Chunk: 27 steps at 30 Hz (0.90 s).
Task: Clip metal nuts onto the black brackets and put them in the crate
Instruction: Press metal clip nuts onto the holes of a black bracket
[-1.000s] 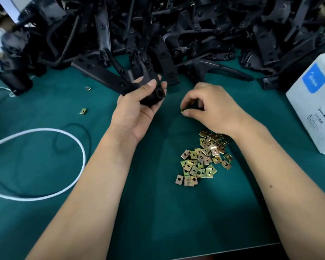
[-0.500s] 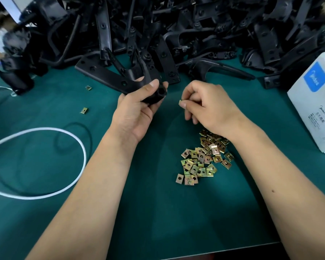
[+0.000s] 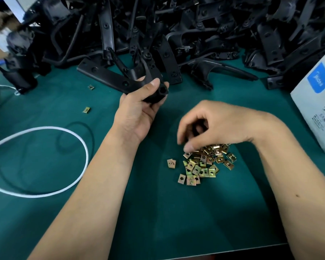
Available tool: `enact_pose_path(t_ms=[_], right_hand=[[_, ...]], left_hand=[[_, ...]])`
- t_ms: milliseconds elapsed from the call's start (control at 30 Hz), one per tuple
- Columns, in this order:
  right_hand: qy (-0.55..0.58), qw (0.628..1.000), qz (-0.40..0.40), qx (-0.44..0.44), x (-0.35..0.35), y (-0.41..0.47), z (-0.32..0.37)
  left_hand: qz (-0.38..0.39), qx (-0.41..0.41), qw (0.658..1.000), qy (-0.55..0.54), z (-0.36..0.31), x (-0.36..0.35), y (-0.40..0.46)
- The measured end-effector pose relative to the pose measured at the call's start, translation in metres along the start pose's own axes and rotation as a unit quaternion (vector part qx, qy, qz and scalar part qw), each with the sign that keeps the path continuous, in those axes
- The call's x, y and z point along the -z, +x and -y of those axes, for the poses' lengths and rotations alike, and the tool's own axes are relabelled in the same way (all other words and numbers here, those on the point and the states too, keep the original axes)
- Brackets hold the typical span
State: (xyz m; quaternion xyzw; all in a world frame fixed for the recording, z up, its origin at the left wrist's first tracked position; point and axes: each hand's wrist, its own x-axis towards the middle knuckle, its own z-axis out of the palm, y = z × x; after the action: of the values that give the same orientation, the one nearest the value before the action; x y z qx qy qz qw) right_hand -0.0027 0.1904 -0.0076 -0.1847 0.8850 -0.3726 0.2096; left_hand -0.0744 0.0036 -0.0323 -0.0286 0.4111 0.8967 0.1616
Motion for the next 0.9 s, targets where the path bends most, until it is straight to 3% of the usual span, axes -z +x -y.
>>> enact_pose_path(t_ms=[233,300,400,500,567,767,900], right_hand=[[-0.074,0.997,0.032,-0.012,-0.005,0.002,0.006],[-0.064,0.998,-0.017,-0.015,-0.004,0.003,0.003],[0.038,0.986,-0.16,0.0,-0.003,0.01,-0.001],[0.195,0.927,-0.318,0.031,-0.005,0.016,-0.004],[0.277,0.884,-0.373,0.041,-0.006,0.017,-0.006],[0.477,0.785,-0.392,0.046,-0.01,0.018,0.0],[0.496,0.776,-0.39,0.014,-0.009,0.019,0.002]], left_hand=[[-0.007,-0.012,1.0,-0.007,0.002,0.0,0.0],[-0.002,-0.008,1.0,-0.011,0.002,0.001,0.0],[0.019,0.004,1.0,0.002,0.0,0.002,0.0],[0.052,0.014,0.997,0.054,0.0,0.004,-0.001],[0.073,0.015,0.994,0.075,0.001,0.006,-0.002],[0.102,0.027,0.991,0.083,0.0,0.006,-0.004],[0.128,0.038,0.988,0.082,0.001,0.007,-0.004]])
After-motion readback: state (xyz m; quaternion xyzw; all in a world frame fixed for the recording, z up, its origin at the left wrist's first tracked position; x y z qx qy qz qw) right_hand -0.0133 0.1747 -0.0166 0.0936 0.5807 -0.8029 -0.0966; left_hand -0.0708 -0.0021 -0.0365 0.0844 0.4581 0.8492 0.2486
